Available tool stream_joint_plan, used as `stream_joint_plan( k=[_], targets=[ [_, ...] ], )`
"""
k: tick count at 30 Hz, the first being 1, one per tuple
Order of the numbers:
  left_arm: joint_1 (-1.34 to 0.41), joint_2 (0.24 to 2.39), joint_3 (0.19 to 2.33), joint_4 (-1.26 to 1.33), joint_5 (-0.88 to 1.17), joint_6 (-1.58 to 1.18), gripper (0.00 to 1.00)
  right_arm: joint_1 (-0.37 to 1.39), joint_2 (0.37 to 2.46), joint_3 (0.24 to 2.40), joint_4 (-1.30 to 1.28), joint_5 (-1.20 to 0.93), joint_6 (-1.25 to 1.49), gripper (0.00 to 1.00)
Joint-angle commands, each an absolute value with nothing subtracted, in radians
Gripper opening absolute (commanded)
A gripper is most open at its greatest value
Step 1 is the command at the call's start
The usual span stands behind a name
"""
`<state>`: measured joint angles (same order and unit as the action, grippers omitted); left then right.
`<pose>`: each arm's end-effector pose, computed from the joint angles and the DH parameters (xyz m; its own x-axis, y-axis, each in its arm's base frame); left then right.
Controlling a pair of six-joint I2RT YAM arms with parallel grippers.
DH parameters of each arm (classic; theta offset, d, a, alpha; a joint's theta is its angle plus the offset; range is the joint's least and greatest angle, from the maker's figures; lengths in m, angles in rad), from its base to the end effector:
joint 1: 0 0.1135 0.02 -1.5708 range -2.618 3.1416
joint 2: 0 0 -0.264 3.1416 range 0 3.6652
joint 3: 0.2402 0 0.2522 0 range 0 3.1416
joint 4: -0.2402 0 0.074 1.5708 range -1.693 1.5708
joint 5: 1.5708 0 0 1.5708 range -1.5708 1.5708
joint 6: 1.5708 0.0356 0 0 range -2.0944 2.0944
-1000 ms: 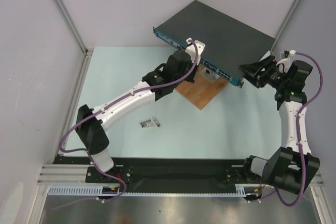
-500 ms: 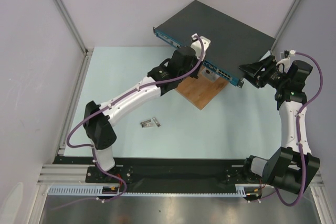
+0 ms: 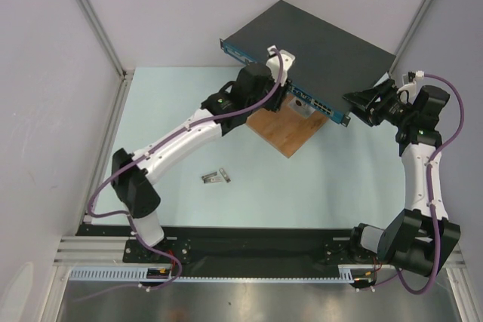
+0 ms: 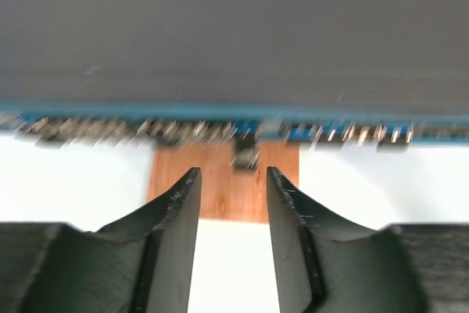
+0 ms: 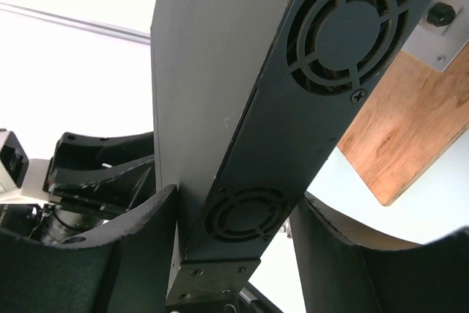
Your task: Insert the plug into the switch port
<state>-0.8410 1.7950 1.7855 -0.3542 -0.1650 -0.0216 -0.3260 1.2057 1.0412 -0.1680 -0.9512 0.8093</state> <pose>0.2885 -0.3137 0.3897 -0.2508 0.2484 -0.9356 0.6276 0.7776 0.0382 0.2619 -0.0580 0.3483 -0.6064 0.6487 -0.4599 -0.1509 0.4740 0.8675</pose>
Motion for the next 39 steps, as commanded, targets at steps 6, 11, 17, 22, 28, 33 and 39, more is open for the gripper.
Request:
stream_joint_plan(
  k=[6,11,17,22,28,33,39],
  targets=[
    [-0.822,1.594,1.660,-0.367,-0.104,0.034,0.45,-0.298,1.241,1.088,-0.138,-0.953,0.718,0.00],
    [-0.822,1.644,1.706,-0.376,-0.089,0.015,0.27,-0.299,1.243,1.094,-0.152,-0.950,0.712,0.00],
    [-0.822,1.727,1.762,-0.380,-0.071,-0.018,0.13,-0.301,1.250,1.106,-0.166,-0.948,0.707,0.00],
    [-0.822,1.761,1.785,-0.353,-0.078,-0.021,0.11,-0.301,1.250,1.108,-0.178,-0.951,0.693,0.00],
    [-0.821,1.793,1.830,-0.319,-0.091,-0.029,0.11,-0.298,1.255,1.106,-0.186,-0.957,0.687,0.00],
    [-0.821,1.835,1.873,-0.311,-0.083,-0.046,0.10,-0.296,1.258,1.106,-0.193,-0.963,0.678,0.00],
    [-0.821,1.865,1.896,-0.262,-0.100,-0.064,0.07,-0.296,1.261,1.106,-0.195,-0.971,0.676,0.00]
  ],
)
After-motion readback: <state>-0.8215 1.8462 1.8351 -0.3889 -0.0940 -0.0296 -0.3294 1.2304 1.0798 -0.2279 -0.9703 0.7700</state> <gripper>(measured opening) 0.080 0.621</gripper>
